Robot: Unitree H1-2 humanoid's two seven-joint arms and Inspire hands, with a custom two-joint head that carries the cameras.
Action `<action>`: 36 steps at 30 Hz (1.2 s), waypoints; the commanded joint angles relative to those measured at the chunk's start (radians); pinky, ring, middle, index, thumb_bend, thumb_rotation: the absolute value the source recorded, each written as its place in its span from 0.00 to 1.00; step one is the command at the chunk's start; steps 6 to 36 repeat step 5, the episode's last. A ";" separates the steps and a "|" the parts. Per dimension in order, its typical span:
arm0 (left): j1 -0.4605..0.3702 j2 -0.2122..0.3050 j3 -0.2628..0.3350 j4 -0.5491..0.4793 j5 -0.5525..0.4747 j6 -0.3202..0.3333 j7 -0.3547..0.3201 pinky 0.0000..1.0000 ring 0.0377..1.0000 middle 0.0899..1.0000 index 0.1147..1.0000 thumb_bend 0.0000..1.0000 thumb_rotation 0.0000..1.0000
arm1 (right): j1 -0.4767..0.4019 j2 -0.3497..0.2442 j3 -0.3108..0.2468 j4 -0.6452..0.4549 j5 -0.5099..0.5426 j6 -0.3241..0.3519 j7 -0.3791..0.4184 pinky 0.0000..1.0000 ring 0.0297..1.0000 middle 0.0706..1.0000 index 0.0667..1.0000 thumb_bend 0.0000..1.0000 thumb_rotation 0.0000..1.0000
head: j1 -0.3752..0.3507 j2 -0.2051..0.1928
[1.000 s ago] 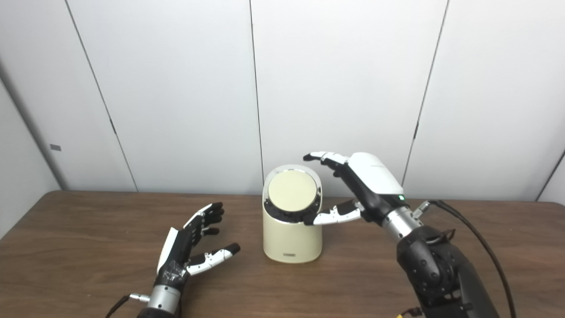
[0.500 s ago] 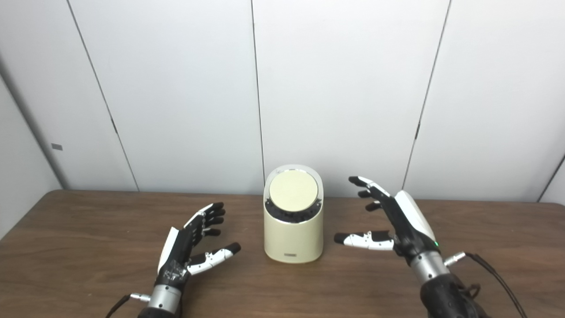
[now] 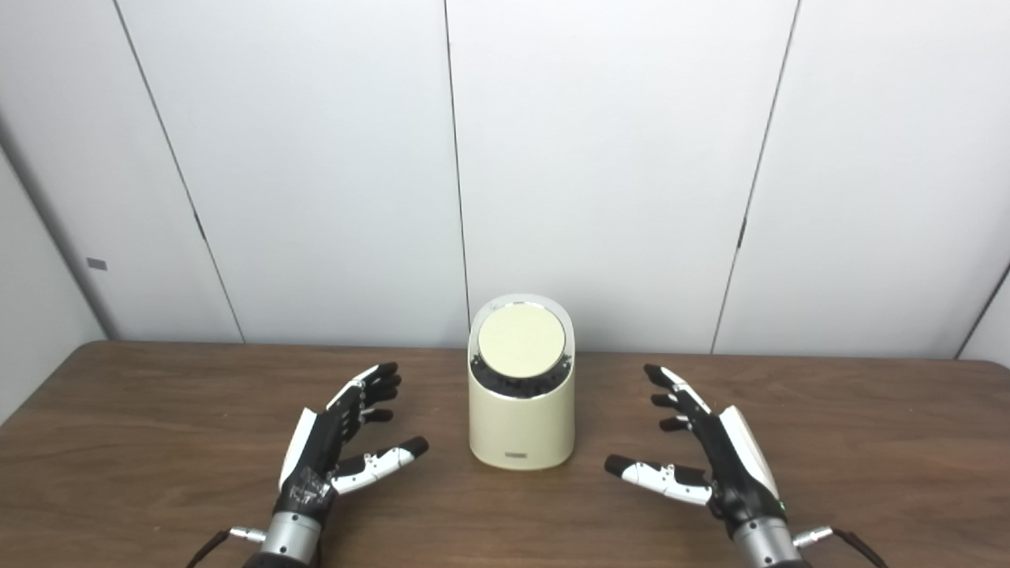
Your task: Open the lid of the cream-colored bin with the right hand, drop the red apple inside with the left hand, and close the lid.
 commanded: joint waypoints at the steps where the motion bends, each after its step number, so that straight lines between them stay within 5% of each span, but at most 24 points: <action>1: -0.004 0.010 0.006 -0.027 -0.001 -0.016 0.003 0.72 0.80 0.81 0.84 0.81 0.26 | -0.035 0.004 -0.004 -0.018 0.008 -0.056 -0.035 0.70 0.82 0.88 0.89 0.73 0.48 | 0.000 0.002; 36: -0.002 0.013 0.008 -0.030 0.001 -0.017 0.002 0.72 0.80 0.81 0.84 0.81 0.26 | -0.033 0.015 -0.002 -0.010 0.011 -0.064 -0.055 0.70 0.82 0.88 0.88 0.74 0.48 | -0.004 0.003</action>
